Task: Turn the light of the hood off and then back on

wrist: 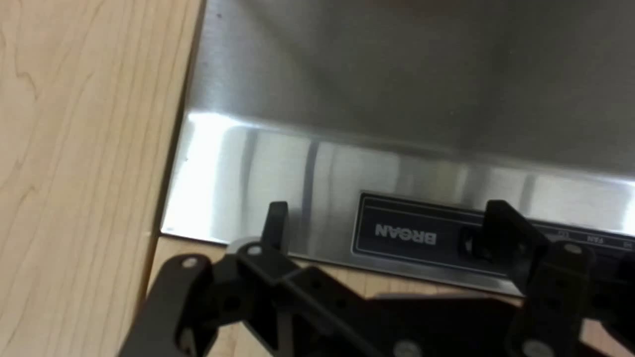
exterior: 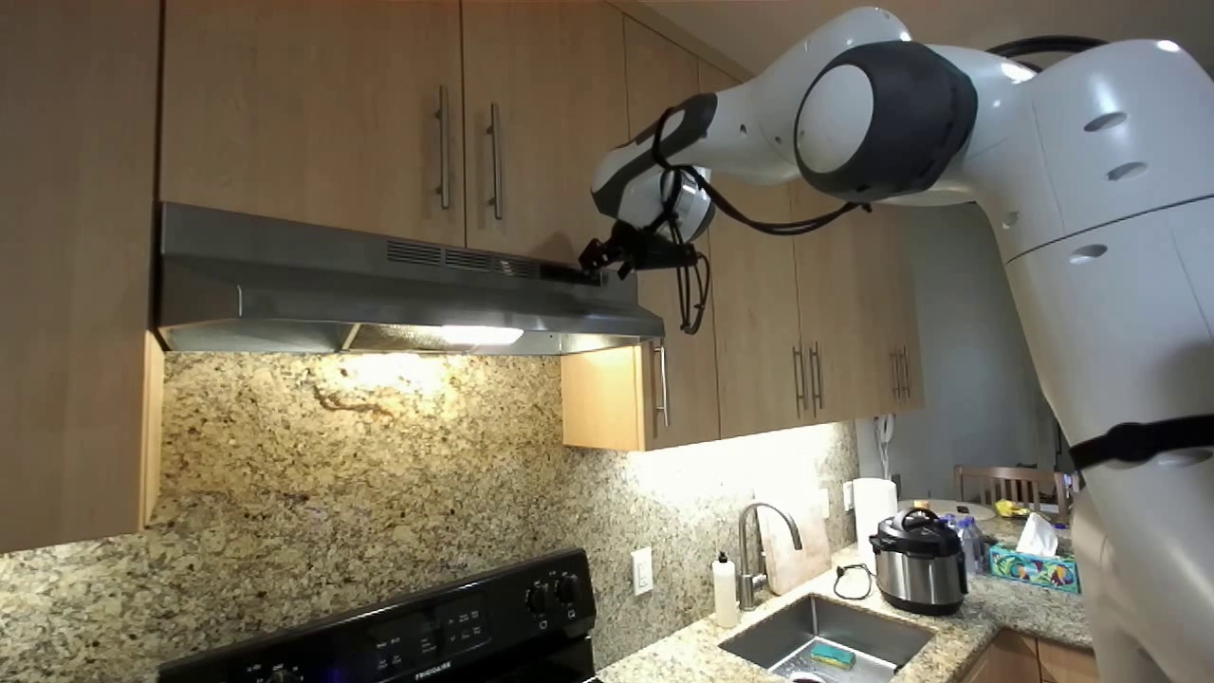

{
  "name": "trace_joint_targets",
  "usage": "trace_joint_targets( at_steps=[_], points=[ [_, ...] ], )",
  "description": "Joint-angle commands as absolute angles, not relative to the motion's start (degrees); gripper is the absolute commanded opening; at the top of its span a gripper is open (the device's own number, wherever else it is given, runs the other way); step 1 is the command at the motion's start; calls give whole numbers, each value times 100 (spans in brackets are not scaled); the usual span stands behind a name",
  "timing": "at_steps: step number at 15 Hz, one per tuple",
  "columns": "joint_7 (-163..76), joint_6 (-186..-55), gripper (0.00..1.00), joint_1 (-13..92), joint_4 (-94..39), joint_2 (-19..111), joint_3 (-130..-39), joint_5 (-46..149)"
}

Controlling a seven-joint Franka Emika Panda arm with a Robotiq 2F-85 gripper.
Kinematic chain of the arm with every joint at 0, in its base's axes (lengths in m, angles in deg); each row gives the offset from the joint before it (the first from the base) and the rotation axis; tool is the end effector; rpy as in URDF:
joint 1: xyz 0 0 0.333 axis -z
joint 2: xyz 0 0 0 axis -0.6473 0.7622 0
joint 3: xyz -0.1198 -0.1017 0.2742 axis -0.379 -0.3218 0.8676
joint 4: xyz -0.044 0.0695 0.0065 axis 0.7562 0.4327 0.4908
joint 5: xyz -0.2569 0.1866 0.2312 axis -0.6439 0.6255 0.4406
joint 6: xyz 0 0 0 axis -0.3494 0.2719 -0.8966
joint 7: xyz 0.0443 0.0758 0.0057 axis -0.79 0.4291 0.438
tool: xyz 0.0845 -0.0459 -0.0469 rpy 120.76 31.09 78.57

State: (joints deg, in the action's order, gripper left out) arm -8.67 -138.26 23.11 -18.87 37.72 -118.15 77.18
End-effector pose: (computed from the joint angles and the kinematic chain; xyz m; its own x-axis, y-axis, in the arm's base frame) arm 0.6065 -0.1938 0.7459 0.4590 0.0921 0.8837 -0.1036 -0.9823 0.1562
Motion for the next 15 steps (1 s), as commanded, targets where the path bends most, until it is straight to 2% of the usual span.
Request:
trace_joint_targets(
  at_steps=[1,15],
  points=[
    [-603,-13686,100,2437,-1653,3865,-11779,7935],
    [-553,-13567,100,2518,-1441,4039,-11715,8019]
  ],
)
